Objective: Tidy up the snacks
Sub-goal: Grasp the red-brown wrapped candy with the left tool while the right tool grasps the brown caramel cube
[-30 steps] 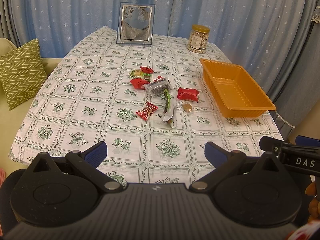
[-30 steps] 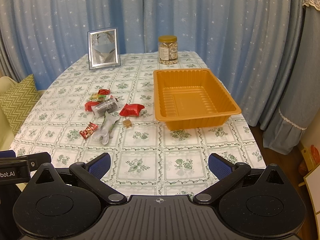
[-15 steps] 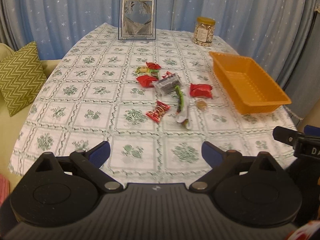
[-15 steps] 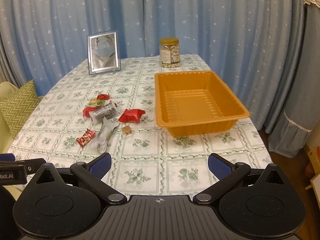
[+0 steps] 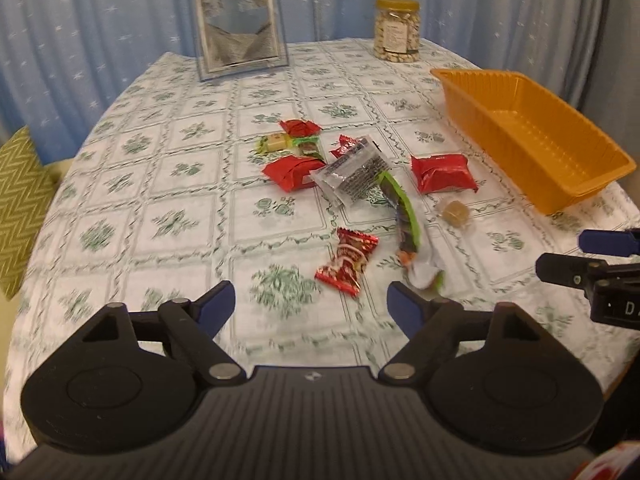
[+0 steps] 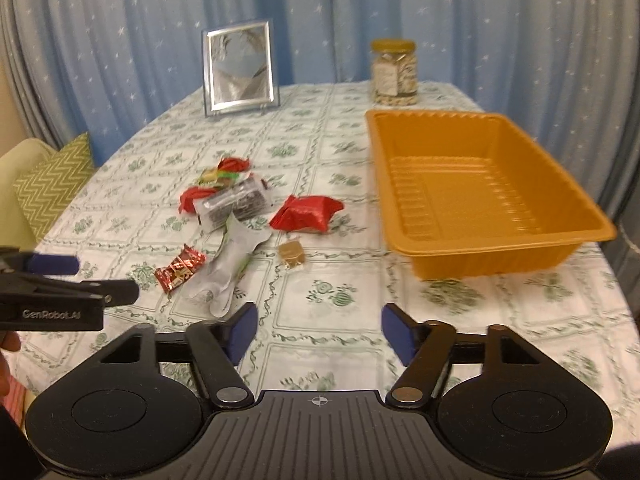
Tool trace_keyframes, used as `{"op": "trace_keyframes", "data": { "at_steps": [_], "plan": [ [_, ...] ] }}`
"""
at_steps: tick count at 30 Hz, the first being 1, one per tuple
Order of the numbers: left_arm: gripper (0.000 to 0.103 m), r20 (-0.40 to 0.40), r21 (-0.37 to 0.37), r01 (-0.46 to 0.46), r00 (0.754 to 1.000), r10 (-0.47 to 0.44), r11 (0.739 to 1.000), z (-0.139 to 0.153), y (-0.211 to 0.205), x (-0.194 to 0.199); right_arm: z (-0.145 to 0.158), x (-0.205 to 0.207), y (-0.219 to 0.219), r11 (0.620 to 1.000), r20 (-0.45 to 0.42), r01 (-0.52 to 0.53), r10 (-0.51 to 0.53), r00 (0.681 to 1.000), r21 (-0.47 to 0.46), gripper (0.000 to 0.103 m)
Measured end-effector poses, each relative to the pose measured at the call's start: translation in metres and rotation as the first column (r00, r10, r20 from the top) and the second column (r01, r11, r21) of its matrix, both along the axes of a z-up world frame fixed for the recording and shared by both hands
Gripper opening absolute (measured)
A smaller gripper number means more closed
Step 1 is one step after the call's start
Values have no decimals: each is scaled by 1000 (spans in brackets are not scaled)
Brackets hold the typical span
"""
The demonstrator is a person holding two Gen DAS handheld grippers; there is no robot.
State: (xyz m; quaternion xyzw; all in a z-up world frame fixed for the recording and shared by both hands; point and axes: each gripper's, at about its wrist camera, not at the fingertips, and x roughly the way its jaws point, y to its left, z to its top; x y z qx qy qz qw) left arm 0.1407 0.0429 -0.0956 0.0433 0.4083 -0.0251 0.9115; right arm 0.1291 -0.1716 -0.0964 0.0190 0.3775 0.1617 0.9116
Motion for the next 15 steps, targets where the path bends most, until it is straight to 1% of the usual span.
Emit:
{"op": "trace_keyframes", "data": {
  "at_steps": [5,6,9,12,15],
  "plan": [
    [66,-13,2,83,997,-83,997,-19,0,22,-15,23,11,1000,-10,-16,16,1000,7,59],
    [62,-12,-1,96,995,-96,995,-22,-1,26,-18,28,14,1000,-10,-18,18,1000,7,58],
    [52,-12,0,131,991,-131,991,-28,-3,35,-22,37,21,999,10,-30,30,1000,17,54],
    [46,-13,8,155,988,-155,988,-34,-6,43,-27,46,29,999,28,-38,38,999,-2,51],
    [42,-6,-15,158,987,-158,987,-37,-4,46,-32,55,35,999,38,-35,36,999,-15,49]
  ]
}}
